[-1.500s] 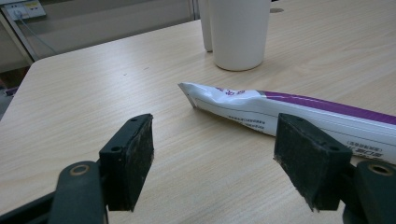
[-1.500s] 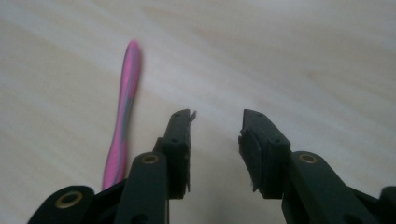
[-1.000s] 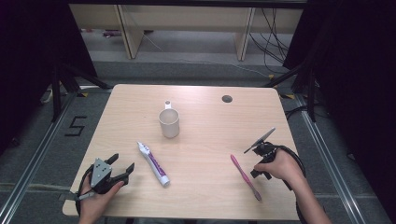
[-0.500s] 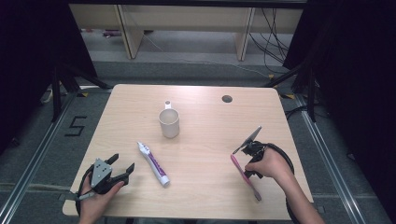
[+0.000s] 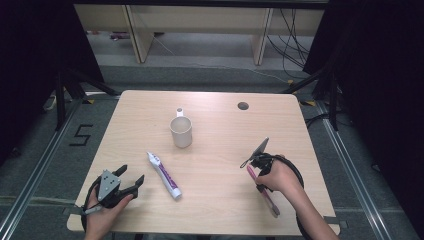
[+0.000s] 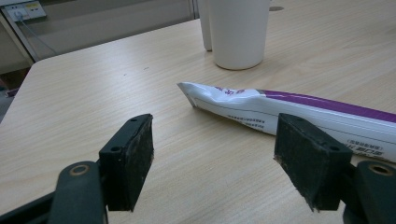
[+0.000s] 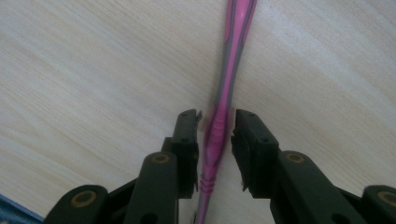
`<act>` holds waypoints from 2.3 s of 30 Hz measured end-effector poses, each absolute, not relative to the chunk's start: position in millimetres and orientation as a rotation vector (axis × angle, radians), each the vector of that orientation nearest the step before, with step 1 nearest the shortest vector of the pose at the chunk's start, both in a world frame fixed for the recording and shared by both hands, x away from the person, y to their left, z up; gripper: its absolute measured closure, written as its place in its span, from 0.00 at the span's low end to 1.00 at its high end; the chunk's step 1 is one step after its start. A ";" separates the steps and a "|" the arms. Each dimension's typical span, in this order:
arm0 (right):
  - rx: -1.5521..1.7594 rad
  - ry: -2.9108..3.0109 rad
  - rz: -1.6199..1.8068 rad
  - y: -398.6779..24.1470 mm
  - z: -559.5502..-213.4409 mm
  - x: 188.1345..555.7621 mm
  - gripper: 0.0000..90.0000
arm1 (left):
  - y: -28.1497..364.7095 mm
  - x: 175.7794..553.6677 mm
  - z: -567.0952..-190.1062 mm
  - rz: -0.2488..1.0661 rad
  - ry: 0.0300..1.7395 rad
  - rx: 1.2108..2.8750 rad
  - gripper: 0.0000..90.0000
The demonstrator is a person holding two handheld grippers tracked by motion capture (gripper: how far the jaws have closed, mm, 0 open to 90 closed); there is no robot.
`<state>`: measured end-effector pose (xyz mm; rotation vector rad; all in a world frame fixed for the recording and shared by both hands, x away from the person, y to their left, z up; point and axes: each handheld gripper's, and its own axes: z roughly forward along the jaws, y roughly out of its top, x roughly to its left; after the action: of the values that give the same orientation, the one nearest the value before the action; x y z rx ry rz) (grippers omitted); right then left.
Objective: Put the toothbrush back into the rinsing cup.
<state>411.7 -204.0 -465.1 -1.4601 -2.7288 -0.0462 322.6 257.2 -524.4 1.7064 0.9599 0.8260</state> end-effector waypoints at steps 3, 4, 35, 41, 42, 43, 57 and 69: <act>-1.472 -2.731 -0.037 -202.1 -465.7 413.0 0.79 | 257.1 322.6 -524.4 0.825 0.960 1.707 0.31; -1.470 -2.726 -0.029 -201.9 -466.0 413.5 0.79 | 257.1 322.2 -524.2 0.826 0.964 1.711 0.31; -1.274 -2.832 -0.012 -204.5 -458.5 414.7 0.88 | 256.6 321.6 -523.7 0.806 0.934 1.734 0.35; -0.986 -2.948 -0.071 -199.0 -453.7 411.7 0.88 | 249.7 318.2 -512.8 0.769 0.866 1.743 0.36; -0.986 -2.948 -0.071 -199.0 -453.7 411.7 0.88 | 249.7 318.2 -512.8 0.769 0.866 1.743 0.37; -0.914 -2.957 -0.066 -193.9 -451.2 408.6 0.88 | 243.5 317.9 -506.6 0.753 0.805 1.756 0.37; -0.457 -3.044 -0.132 -163.8 -438.3 401.7 0.88 | 188.6 309.7 -471.6 0.541 0.439 1.941 0.39; -0.237 -3.071 -0.153 -145.6 -434.7 398.1 0.88 | 146.5 322.4 -471.4 0.360 0.268 2.045 0.41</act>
<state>398.1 -145.6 -434.7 -0.2372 -3.0707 -0.1534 322.4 146.5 -471.4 2.0448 0.2676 0.3604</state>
